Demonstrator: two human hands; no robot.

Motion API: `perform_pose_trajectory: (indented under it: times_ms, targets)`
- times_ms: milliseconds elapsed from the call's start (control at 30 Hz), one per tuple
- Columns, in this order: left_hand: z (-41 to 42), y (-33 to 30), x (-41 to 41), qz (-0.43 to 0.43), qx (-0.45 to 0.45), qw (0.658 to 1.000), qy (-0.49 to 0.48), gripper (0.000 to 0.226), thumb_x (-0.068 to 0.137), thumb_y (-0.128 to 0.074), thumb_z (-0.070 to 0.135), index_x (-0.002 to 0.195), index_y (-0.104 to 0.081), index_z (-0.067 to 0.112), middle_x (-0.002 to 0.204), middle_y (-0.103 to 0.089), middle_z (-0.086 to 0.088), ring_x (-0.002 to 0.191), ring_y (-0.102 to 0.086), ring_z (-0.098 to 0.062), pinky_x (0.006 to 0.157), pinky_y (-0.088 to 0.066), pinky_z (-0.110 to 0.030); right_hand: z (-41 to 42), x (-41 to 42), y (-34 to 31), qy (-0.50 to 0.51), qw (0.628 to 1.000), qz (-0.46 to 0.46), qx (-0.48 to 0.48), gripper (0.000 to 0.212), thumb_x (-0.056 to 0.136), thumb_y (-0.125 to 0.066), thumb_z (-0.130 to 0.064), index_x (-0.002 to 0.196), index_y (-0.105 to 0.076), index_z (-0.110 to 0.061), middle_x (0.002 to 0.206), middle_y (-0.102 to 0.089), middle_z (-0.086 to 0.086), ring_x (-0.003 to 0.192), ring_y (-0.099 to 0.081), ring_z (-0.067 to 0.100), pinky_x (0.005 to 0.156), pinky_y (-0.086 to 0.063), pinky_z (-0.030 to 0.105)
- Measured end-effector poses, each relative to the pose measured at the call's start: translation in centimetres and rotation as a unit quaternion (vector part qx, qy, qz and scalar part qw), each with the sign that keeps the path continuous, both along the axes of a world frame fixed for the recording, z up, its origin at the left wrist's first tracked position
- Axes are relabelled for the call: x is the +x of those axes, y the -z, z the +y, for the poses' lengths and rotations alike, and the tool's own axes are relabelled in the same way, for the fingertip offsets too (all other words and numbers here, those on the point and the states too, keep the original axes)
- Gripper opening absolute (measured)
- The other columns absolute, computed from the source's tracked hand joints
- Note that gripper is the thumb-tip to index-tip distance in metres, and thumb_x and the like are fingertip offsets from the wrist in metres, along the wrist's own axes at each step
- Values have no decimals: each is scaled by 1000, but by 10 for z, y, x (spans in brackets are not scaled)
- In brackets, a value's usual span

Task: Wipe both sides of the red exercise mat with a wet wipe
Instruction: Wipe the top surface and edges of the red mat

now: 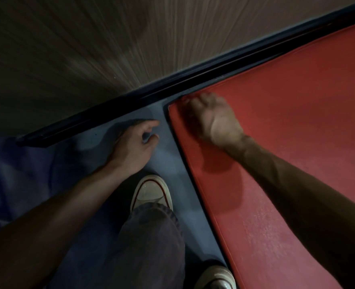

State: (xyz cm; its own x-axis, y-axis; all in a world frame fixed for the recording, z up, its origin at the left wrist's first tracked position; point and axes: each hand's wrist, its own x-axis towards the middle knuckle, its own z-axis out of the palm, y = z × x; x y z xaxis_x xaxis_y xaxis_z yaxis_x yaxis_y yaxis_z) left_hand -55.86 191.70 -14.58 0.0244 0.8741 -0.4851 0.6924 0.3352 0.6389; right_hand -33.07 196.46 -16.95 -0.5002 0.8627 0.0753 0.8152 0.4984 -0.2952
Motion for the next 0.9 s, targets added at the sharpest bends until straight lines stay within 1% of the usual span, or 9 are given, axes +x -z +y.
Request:
perform_pose_trajectory:
  times_ms: [67, 167, 300, 400, 467, 600, 667, 800, 900]
  targets:
    - [-1, 0, 1, 1, 2, 1000, -5, 42, 99, -60, 23, 141, -60, 26, 138, -63, -2, 126, -59, -14, 110, -47, -43, 30, 37, 5, 116, 992, -3, 41, 26, 85, -49, -25, 97, -63, -6, 90, -62, 22, 80, -59, 42, 74, -43, 45]
    - [-3, 0, 4, -4, -7, 1000, -5, 42, 99, -60, 23, 142, -59, 27, 139, -62, -1, 127, -58, -14, 110, -47, -41, 52, 74, 3, 294, 955, 43, 13, 18, 81, -50, -21, 85, -59, -6, 86, -63, 22, 79, -58, 43, 70, -43, 47]
    - [0, -2, 13, -10, 8, 1000, 11, 44, 100, -60, 20, 143, -57, 27, 139, -61, 0, 127, -56, -11, 104, -45, -31, 8, 7, 4, 114, 988, 108, 9, 23, 80, -51, -20, 88, -65, -4, 85, -66, 19, 79, -57, 37, 73, -42, 41]
    - [3, -2, 15, -13, 17, 999, 29, 47, 100, -60, 22, 146, -54, 31, 139, -58, 3, 128, -54, -9, 103, -44, -31, -18, -17, 8, -15, 999, 30, -21, 31, 85, -56, -29, 104, -66, -6, 91, -65, 13, 82, -58, 36, 77, -43, 40]
    - [3, -1, 16, -19, 19, 999, 32, 48, 100, -60, 23, 146, -53, 32, 140, -58, 4, 128, -54, -10, 106, -47, -37, 0, 9, 6, -11, 1000, 8, -9, 33, 86, -54, -28, 107, -67, -7, 96, -66, 15, 86, -60, 37, 80, -46, 41]
    - [0, 0, 20, -25, 27, 999, 36, 47, 99, -60, 21, 145, -56, 30, 139, -59, 4, 127, -56, -9, 108, -49, -41, 46, 90, -3, 247, 969, -7, 27, 42, 85, -38, -35, 99, -63, -5, 98, -64, 23, 90, -59, 45, 82, -43, 48]
    - [-1, -1, 23, -24, 23, 999, 35, 46, 100, -60, 20, 145, -56, 30, 138, -59, 4, 126, -56, -9, 107, -48, -40, 44, 91, -3, 305, 952, 8, 9, 43, 83, -36, -35, 99, -61, -4, 99, -62, 24, 88, -58, 46, 79, -44, 50]
    - [1, -3, 27, -27, 25, 999, 39, 47, 100, -60, 21, 145, -55, 29, 137, -58, 4, 125, -57, -12, 104, -49, -37, -22, 18, -1, 95, 994, 40, -42, 39, 82, -43, -31, 98, -63, -2, 94, -62, 21, 81, -58, 41, 73, -47, 45]
    - [-1, -2, 25, -30, 30, 998, 46, 47, 100, -60, 21, 146, -55, 29, 136, -57, 4, 124, -57, -13, 103, -51, -39, -48, 11, 3, -42, 999, -3, -29, 39, 83, -49, -31, 108, -65, -6, 95, -63, 13, 81, -57, 34, 71, -42, 42]
